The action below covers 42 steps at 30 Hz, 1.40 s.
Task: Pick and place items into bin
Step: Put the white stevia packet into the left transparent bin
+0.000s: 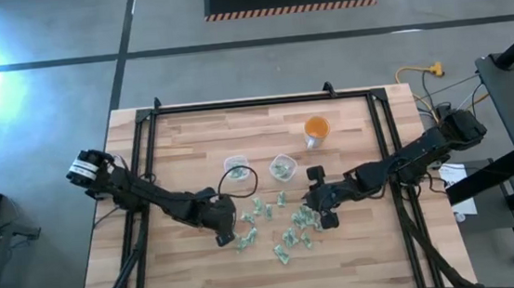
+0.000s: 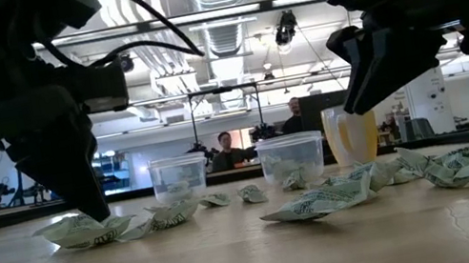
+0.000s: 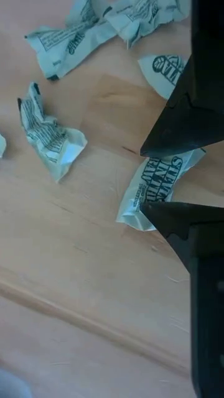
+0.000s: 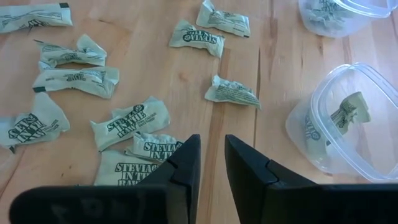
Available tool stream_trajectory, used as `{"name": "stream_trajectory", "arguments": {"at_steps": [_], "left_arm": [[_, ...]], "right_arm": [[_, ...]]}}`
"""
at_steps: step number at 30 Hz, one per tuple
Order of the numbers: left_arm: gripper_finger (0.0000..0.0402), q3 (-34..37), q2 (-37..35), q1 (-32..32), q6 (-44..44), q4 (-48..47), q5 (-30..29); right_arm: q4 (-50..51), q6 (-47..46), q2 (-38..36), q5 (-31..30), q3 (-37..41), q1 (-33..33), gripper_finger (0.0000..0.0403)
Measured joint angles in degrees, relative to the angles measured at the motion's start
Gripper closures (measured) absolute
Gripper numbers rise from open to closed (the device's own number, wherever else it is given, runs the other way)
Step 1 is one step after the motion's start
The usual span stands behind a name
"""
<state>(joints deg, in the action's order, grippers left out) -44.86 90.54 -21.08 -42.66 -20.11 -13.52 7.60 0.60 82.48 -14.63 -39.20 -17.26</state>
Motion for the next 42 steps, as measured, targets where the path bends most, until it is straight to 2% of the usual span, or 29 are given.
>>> {"name": "stream_trajectory", "arguments": {"at_steps": [8, 20, 31, 36, 42], "left_arm": [[0.0296, -0.07, 0.04, 0.0, 1.02, -2.76, -0.04], [0.0396, -0.06, -0.04, -0.19, 6.49, -3.94, -0.79], [0.0396, -1.86, -0.7, -0.17, 11.48, -5.27, -3.99], [0.0396, -4.42, -1.53, -0.15, 17.21, -5.37, -7.53], [0.0396, -7.39, -4.05, 0.57, 26.4, -6.36, -18.13]], "right_arm": [[0.0, -0.09, 0.0, 0.0, 0.0, 0.0, 0.0339], [-0.09, -0.2, 0.0, 0.02, 0.0, 0.0, 0.0342], [-0.23, -0.2, 0.0, 0.02, 0.02, 0.0, 0.0346], [-0.28, -0.2, 0.0, 0.02, 0.04, 0.0, 0.0346], [-0.57, -0.2, 0.0, 0.02, 0.04, 0.02, 0.0346]]}}
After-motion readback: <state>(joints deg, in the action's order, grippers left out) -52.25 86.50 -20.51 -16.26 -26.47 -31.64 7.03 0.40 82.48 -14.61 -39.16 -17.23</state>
